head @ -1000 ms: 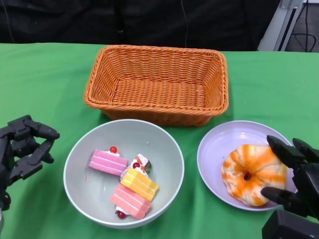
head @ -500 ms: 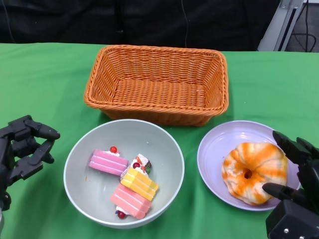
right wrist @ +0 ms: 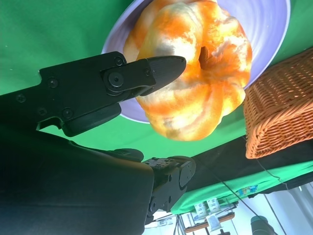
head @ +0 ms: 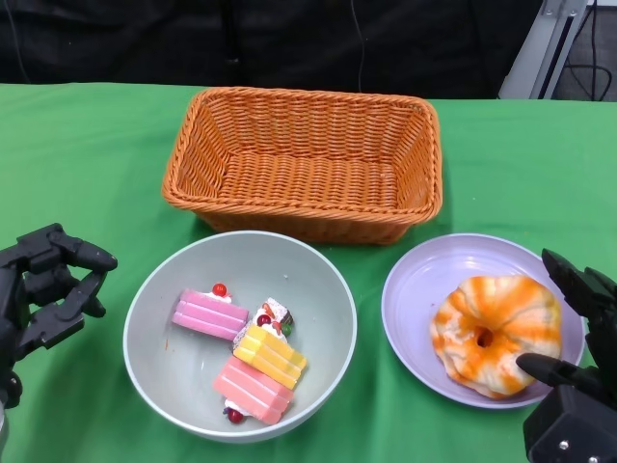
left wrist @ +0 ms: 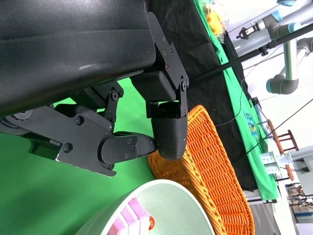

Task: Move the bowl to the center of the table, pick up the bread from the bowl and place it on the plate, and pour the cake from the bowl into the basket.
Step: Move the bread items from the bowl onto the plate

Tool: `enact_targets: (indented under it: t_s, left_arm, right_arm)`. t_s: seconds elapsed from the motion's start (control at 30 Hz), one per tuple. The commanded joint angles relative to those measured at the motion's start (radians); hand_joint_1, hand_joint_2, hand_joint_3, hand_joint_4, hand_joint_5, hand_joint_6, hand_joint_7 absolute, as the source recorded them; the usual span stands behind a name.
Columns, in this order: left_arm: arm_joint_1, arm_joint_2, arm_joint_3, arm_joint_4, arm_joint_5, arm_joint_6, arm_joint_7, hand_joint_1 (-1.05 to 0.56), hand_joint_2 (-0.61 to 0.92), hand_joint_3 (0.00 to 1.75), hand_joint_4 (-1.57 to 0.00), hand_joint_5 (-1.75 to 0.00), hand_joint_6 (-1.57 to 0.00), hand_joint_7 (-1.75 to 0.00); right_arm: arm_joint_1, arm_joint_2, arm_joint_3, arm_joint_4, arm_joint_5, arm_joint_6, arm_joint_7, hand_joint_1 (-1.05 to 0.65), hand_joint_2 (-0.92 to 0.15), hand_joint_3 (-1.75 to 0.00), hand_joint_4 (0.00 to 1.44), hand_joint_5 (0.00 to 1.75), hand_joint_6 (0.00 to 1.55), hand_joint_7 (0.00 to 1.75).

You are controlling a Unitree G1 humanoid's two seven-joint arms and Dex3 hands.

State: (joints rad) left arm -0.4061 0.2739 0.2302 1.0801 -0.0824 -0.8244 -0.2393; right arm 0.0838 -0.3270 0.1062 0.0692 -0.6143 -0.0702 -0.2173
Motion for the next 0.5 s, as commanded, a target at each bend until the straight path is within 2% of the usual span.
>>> enact_targets:
  t_s: [0.03, 0.17, 0.5]
  left_arm:
    - [0.013, 0.024, -0.001, -0.006, 0.008, -0.005, 0.012, -0.16, 0.78, 0.55, -0.86, -1.42, -0.86, -1.1]
    - [0.011, 0.021, 0.004, -0.006, -0.009, -0.004, -0.008, -0.13, 0.79, 0.56, -0.85, -1.41, -0.86, -1.1]
    - [0.009, 0.026, 0.0, -0.002, 0.001, -0.007, 0.003, -0.17, 0.78, 0.55, -0.86, -1.41, -0.86, -1.1]
  right_arm:
    - [0.01, -0.017, -0.017, -0.008, 0.012, 0.001, -0.001, -0.73, -0.92, -0.17, 0.16, 0.01, 0.18, 0.01]
    - [0.016, -0.017, -0.02, -0.019, 0.016, 0.003, 0.009, -0.73, -0.92, -0.17, 0.16, 0.01, 0.18, 0.01]
    - [0.035, -0.003, -0.005, -0.06, 0.025, 0.003, 0.041, -0.75, -0.92, -0.2, 0.16, 0.01, 0.2, 0.01]
